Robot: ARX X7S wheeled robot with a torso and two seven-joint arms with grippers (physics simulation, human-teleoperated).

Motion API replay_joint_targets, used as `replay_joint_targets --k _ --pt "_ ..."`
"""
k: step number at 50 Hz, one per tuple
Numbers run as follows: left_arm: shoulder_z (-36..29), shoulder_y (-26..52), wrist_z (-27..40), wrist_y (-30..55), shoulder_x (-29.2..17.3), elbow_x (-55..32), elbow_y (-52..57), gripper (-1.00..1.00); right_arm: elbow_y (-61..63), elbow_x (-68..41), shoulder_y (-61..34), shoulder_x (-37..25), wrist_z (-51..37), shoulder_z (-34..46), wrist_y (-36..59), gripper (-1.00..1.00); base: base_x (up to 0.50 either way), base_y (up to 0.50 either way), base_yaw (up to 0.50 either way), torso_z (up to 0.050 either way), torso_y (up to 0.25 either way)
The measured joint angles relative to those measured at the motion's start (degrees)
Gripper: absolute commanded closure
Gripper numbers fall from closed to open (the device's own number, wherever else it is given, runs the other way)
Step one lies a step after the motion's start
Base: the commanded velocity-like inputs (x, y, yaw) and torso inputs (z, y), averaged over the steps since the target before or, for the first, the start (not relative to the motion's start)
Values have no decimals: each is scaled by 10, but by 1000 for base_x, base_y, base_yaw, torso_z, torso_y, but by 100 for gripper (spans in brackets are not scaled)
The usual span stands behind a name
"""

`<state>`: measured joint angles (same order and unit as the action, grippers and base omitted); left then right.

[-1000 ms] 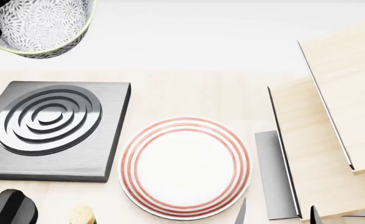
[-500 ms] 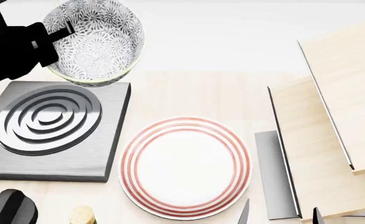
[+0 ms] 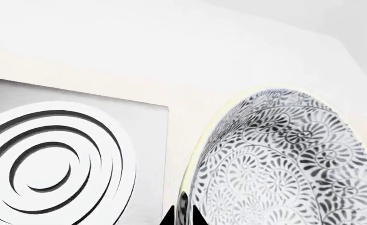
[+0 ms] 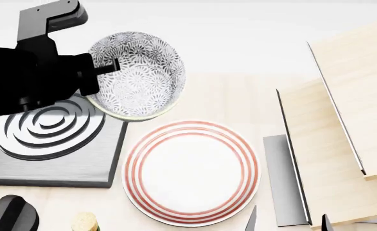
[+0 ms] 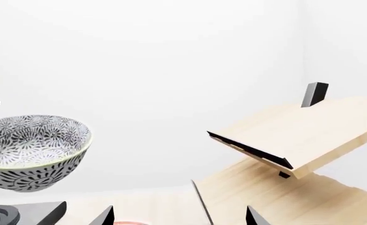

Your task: Pick up the akita bowl and put it on the plate.

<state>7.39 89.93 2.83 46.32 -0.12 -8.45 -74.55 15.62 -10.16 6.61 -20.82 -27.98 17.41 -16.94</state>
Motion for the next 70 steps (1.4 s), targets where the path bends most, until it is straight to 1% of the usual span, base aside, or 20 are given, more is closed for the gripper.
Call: replay_joint_targets --k 14,29,39,45,50,55,60,70 --pt "-207 -21 25 -23 1 -219 -5 100 3 0 0 -2 -2 2 2 -100 0 0 0 0 1" --pt "-436 -43 42 -74 1 -470 -5 100 -1 0 -1 -3 -2 5 -1 -100 0 0 0 0 0" --pt "-627 -54 51 -130 1 -663 1 100 -6 0 -2 -3 -2 7 -3 -100 0 0 0 0 1" --pt "-746 -55 53 -163 1 -781 9 100 -8 0 -3 -3 -2 8 -4 -100 0 0 0 3 -222" --pt "-832 -54 48 -188 1 -868 14 100 -9 -1 -3 -3 -2 9 -5 -100 0 0 0 1 -19" --pt "-896 -54 41 -208 1 -937 18 100 -10 -2 -3 -4 -2 9 -5 -100 0 0 0 0 0" --pt "-945 -54 38 -225 1 -985 24 100 -9 -3 -3 -5 -2 10 -5 -100 0 0 0 0 0" --pt "-999 -55 44 -245 1 -1030 38 100 -7 -4 -3 -7 -3 10 -4 -100 0 0 0 0 -146"
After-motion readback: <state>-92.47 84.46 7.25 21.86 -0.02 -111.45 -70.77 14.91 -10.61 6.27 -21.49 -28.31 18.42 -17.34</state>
